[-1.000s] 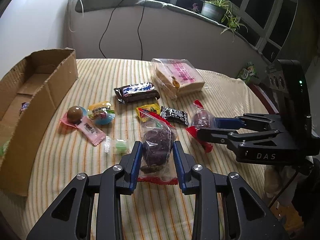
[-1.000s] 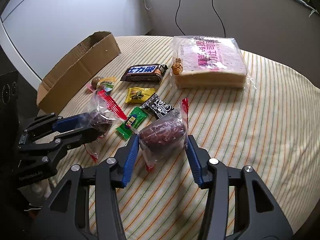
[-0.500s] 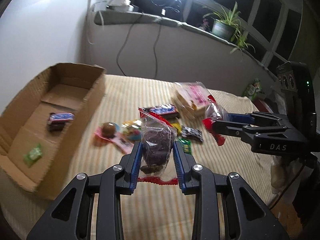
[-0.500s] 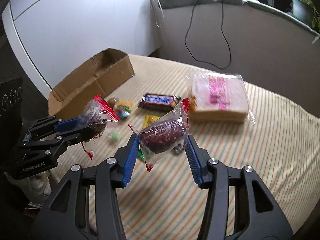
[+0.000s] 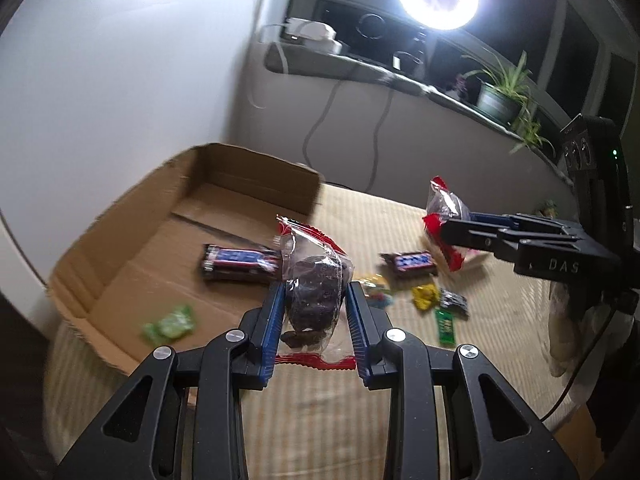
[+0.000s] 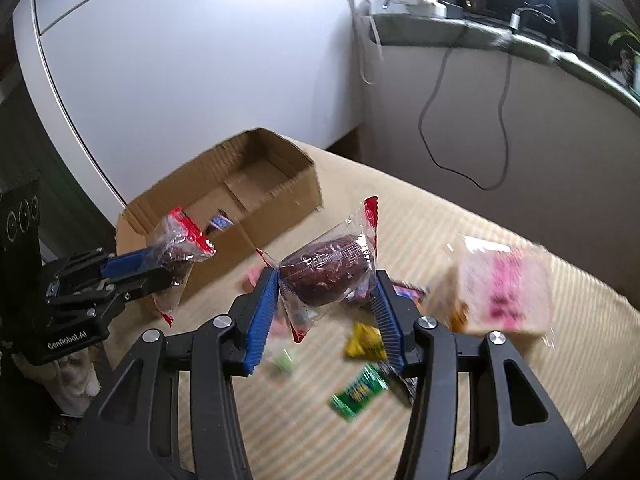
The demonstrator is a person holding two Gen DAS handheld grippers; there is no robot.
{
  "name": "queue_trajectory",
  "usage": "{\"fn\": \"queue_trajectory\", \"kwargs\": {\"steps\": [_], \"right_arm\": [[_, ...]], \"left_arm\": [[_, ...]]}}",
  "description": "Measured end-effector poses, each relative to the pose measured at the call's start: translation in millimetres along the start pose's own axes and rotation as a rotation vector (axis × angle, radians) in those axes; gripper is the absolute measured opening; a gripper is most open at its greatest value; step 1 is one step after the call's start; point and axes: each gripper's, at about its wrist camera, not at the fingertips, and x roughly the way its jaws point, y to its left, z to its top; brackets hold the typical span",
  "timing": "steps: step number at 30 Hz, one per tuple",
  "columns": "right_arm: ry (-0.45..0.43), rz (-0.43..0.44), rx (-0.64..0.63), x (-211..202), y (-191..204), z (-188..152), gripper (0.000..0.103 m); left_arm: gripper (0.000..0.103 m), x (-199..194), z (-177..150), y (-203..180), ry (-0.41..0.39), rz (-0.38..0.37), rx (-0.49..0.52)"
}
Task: Organize snacks
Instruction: 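Carry both bagged snacks into the box and open both tools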
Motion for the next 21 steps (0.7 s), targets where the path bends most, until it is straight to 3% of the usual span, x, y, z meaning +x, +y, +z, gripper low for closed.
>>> {"fn": "queue_trajectory", "kwargs": {"steps": [10, 21], "right_arm": [[-0.008, 0.043, -0.060, 37, 42, 44, 0.050], [0.023, 0.077, -0.088, 88, 80, 71, 0.051]], "left_arm": [[0.030, -7, 4, 47, -0.024, 0.077, -0.066], [0.030, -4, 2, 73, -0.022, 0.108, -0.099]]}}
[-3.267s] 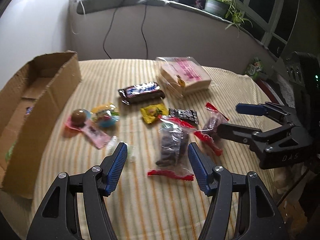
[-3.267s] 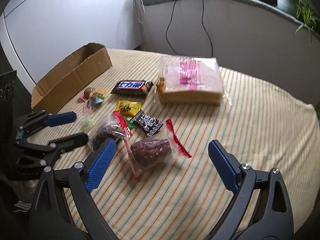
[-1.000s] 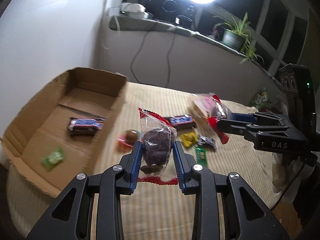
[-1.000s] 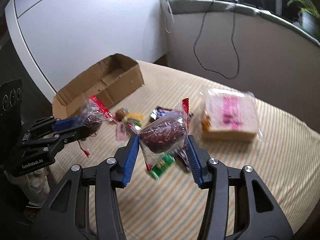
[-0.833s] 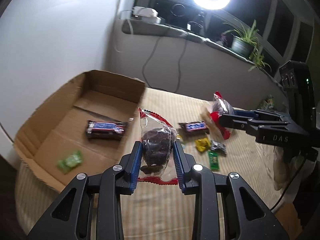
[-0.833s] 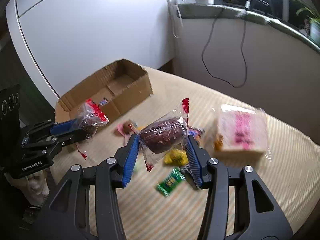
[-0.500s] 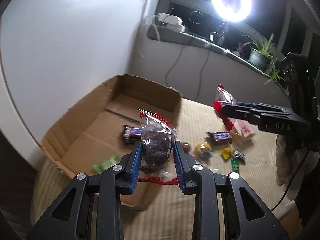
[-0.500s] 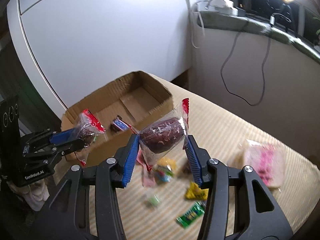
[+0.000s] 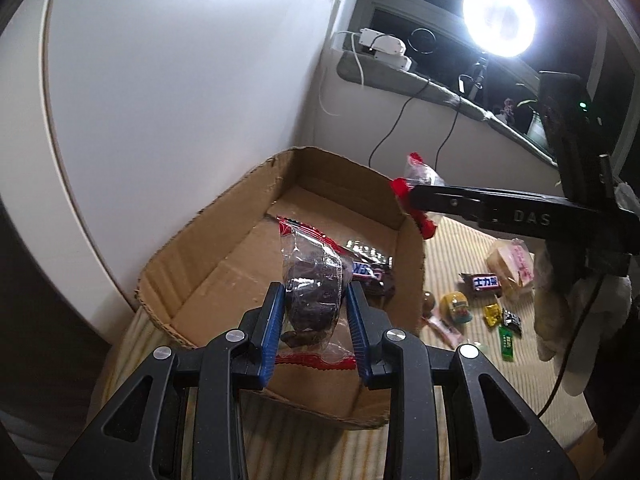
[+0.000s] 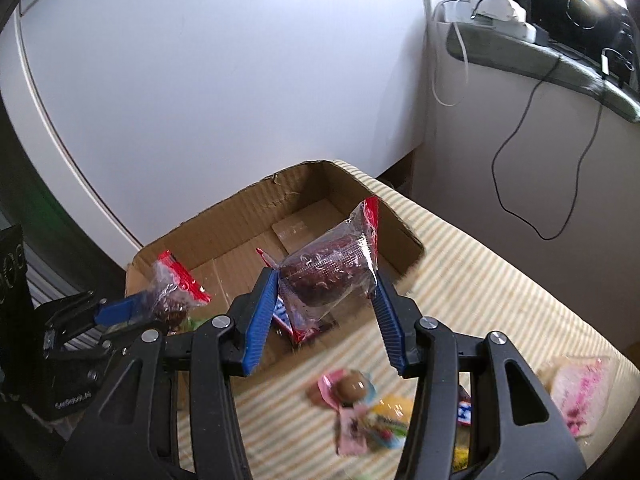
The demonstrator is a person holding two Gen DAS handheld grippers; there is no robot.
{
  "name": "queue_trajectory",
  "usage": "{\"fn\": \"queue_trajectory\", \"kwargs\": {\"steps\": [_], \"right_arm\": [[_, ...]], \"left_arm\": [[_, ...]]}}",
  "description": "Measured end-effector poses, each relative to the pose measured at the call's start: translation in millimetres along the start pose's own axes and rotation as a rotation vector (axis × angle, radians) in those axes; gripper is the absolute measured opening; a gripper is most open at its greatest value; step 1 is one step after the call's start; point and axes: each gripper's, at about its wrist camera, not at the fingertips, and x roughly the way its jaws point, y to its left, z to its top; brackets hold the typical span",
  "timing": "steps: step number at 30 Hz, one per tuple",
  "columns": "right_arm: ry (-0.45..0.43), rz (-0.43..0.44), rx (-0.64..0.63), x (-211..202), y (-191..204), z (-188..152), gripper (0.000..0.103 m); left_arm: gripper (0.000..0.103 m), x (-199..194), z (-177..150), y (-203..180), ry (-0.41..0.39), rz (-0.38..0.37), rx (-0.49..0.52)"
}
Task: Organize snacks
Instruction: 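Carry both bagged snacks into the box and open both tools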
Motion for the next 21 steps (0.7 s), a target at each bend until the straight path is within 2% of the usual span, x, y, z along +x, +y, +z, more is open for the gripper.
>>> {"fn": "queue_trajectory", "kwargs": {"steps": [10, 18, 19, 20, 21], "right_arm": [[0.055, 0.001, -0.029, 41, 18, 15, 0.054], [0.069, -0.003, -0.038, 51, 22, 16, 0.057], [0.069, -0.002, -0.038, 52, 22, 17, 0.059], [0.069, -0.002, -0.040, 52, 23, 17, 0.066], [0.066, -0.006, -0.042, 51, 23, 17, 0.069]], "left_arm": [[0.030, 6, -2, 9, 0.023, -0.006, -0.015], [0.031, 8, 0, 11, 0.021, -0.004, -0.018], [0.032, 8, 0, 11, 0.019, -0.003, -0.016], [0.034, 7, 0, 11, 0.016, -0.001, -0.016], [0.043, 7, 0, 11, 0.012, 0.000, -0.016]]}}
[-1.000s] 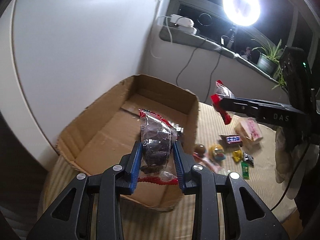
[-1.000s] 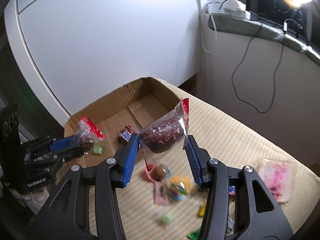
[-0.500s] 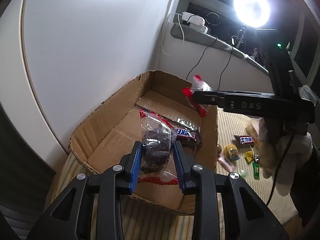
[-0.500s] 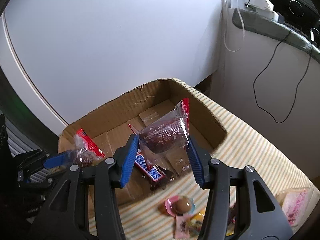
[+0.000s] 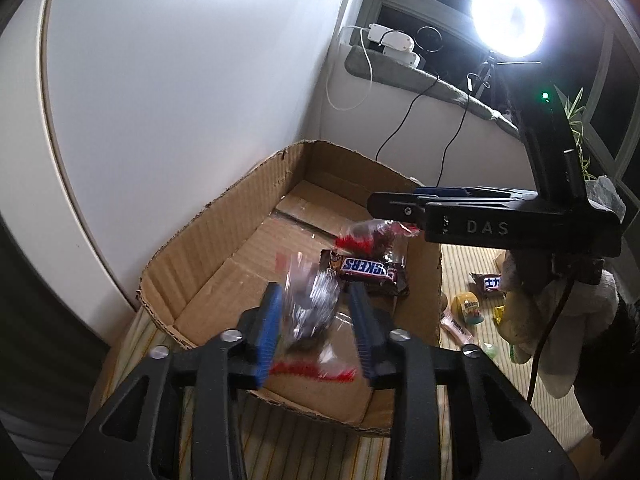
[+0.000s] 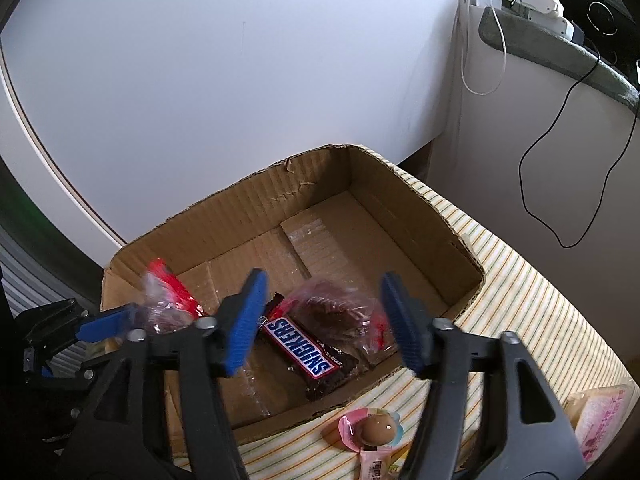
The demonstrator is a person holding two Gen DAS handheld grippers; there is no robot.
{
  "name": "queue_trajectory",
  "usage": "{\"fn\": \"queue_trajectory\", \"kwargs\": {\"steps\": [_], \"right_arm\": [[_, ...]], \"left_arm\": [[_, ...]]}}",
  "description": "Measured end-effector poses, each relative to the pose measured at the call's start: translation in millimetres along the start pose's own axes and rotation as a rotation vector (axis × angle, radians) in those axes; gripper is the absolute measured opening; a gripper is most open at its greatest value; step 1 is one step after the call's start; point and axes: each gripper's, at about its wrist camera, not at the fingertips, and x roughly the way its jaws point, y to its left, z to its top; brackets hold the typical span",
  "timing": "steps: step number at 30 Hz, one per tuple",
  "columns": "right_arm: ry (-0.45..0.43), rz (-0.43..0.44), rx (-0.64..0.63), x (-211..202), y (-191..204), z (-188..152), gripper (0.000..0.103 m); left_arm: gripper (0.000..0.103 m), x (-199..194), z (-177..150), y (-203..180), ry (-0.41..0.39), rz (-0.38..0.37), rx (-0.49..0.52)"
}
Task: Organize snacks
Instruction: 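Carry both bagged snacks into the box and open both tools, then move both tools back toward the remaining candies on the bed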
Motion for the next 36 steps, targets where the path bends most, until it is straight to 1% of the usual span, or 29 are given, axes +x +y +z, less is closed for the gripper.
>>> {"fn": "queue_trajectory", "kwargs": {"steps": [1, 10, 19, 25, 29, 34, 36], "right_arm": [[-0.006, -0.006, -0.003, -2, 1, 0, 0.074], [-0.034, -0.020, 0.015, -25, -9, -4, 0.074], [-0.086, -0.026, 0.020, -75, -33, -31, 0.074], [-0.113, -0.061, 0.037, -114, -56, -69, 0.074], [-0.110, -0.090, 0.076, -136, -75, -104, 0.074], [-0.080, -0.113, 0.140, -147, -93, -146, 0.074], [-0.066, -0.105, 0.174, -147, -98, -160, 0.074]], "left_arm": [[0.048, -1, 0, 1, -0.005, 0.001, -0.001], [0.048, -11, 0, -11, -0.026, -0.009, 0.016], [0.048, -22, -5, -40, -0.035, -0.070, 0.042], [0.048, -22, -16, -75, -0.013, -0.139, 0.086], [0.048, -16, -26, -96, 0.016, -0.180, 0.108], [0.048, -4, -40, -118, 0.064, -0.211, 0.130], [0.048, 2, -46, -126, 0.086, -0.225, 0.140]]}}
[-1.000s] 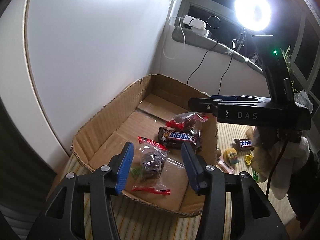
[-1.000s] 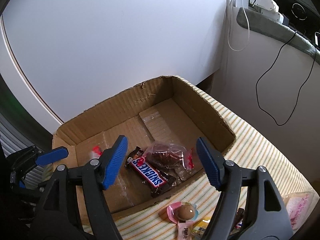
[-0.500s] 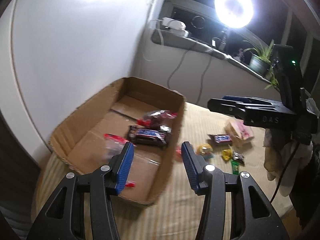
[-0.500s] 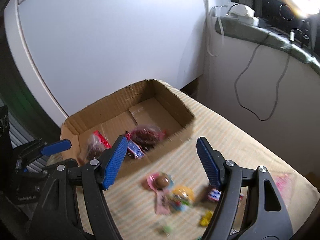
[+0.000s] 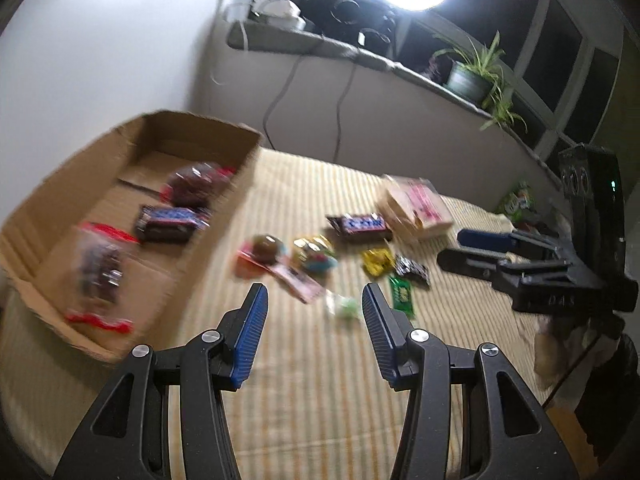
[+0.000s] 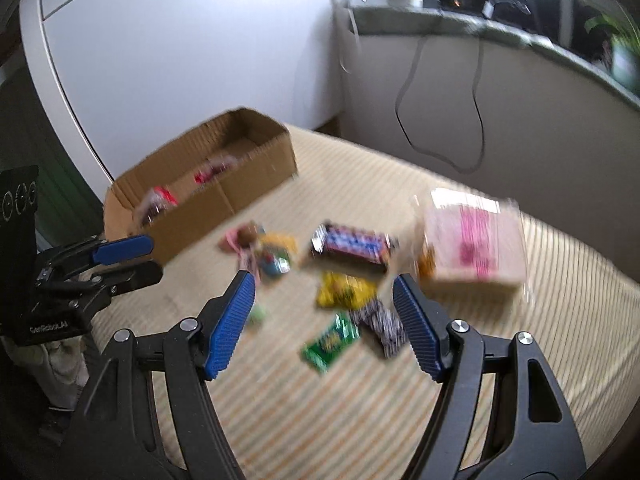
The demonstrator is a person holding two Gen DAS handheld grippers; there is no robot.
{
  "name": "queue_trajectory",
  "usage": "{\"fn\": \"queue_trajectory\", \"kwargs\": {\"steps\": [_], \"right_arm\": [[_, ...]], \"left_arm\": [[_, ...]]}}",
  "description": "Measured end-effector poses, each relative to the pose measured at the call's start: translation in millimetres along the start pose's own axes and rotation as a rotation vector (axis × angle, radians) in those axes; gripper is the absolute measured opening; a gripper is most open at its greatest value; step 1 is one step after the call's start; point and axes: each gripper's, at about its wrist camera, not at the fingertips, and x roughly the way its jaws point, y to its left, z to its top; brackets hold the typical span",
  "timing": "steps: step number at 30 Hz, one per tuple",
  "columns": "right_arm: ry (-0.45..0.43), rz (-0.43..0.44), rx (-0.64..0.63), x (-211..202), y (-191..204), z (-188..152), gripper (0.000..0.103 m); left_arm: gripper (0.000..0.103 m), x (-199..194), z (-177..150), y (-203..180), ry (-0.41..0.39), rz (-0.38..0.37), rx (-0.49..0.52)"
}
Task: Organize snacks
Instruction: 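Move both tools back toward the remaining candies on the bed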
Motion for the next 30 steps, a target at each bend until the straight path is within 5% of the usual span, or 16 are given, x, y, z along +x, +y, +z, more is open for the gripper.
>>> {"fn": "queue_trajectory", "kwargs": {"steps": [4, 12, 24, 30], "right_arm": [[0.044, 0.023, 0.066, 7, -7, -25, 0.074], [0.139, 0.078, 0.181, 42, -15, -46, 0.050], [0.158, -0.012, 0.088, 65, -2, -35, 0.039], [0.174, -0.056, 0.004, 69, 0, -32, 0.024]], "left_arm": [[0.046, 13, -6, -11, 0.038, -0.021, 0.014], [0.042, 38, -13, -18, 0.099, -0.028, 0.029], [0.041, 59, -8, -21, 0.119, -0.006, 0.107], [0.034, 72, -10, -28, 0.142, 0.005, 0.151]]}}
